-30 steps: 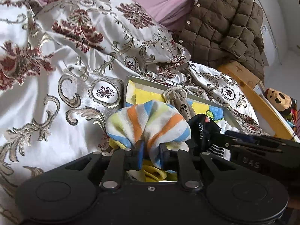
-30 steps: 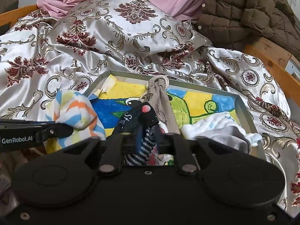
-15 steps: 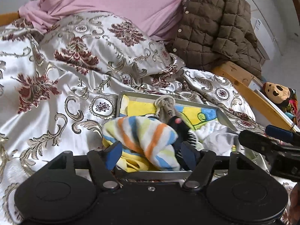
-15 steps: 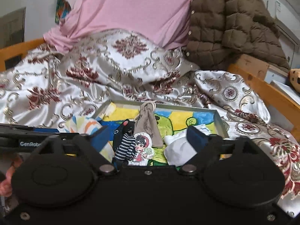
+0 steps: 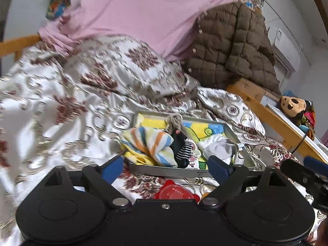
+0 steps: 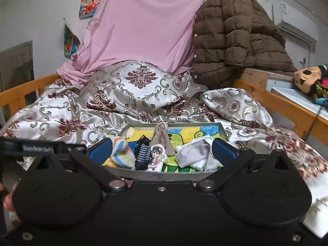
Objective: Organize soft objects
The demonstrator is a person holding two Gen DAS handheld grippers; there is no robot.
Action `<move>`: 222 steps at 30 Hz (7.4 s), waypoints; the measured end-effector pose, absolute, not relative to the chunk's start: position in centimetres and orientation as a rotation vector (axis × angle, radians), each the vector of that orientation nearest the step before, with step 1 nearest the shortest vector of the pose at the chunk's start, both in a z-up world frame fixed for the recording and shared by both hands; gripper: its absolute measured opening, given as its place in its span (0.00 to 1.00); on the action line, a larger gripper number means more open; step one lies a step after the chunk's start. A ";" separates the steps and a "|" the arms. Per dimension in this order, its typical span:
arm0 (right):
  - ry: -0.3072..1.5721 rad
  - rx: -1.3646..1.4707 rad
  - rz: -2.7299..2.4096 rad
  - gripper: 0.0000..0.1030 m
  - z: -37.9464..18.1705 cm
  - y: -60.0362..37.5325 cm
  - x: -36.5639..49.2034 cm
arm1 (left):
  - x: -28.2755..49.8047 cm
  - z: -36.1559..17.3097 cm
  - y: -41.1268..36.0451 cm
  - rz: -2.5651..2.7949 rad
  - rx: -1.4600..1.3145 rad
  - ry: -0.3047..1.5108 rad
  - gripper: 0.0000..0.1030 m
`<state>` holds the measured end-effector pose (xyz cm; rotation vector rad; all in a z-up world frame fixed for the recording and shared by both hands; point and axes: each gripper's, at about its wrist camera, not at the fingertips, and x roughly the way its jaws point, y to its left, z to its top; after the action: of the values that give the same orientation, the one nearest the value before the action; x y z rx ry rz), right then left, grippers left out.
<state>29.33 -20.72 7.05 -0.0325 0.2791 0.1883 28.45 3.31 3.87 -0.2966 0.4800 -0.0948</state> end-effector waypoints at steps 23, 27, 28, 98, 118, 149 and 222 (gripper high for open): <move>0.349 0.042 0.163 0.99 3.4 -22.7 13.1 | 9.8 1.4 0.0 -0.001 -0.103 0.581 0.99; 0.359 0.022 0.152 0.99 3.2 -22.6 11.5 | 8.4 0.8 -0.5 0.000 -0.078 0.613 0.99; 0.365 0.018 0.153 0.99 3.1 -22.5 11.3 | 8.1 0.7 -0.6 -0.001 -0.071 0.620 0.99; 0.584 -0.039 0.129 0.99 -0.4 -21.6 8.6 | 5.3 -1.9 -0.7 0.101 0.008 0.779 0.99; 0.624 0.030 0.174 0.99 -0.3 -22.2 14.5 | 11.0 -0.7 -0.3 0.061 -0.018 0.774 0.99; 0.631 -0.066 0.212 0.99 -3.1 -20.1 22.5 | 22.1 -3.4 -0.9 -0.040 0.109 0.788 0.99; 0.649 -0.118 0.251 0.27 -5.1 -18.2 25.0 | 27.0 -5.9 -1.4 -0.304 -0.044 0.811 0.03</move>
<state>25.00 -18.20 -5.12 -0.1179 0.6489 0.2511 27.02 -1.41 -5.93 -0.0437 0.8107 -0.3038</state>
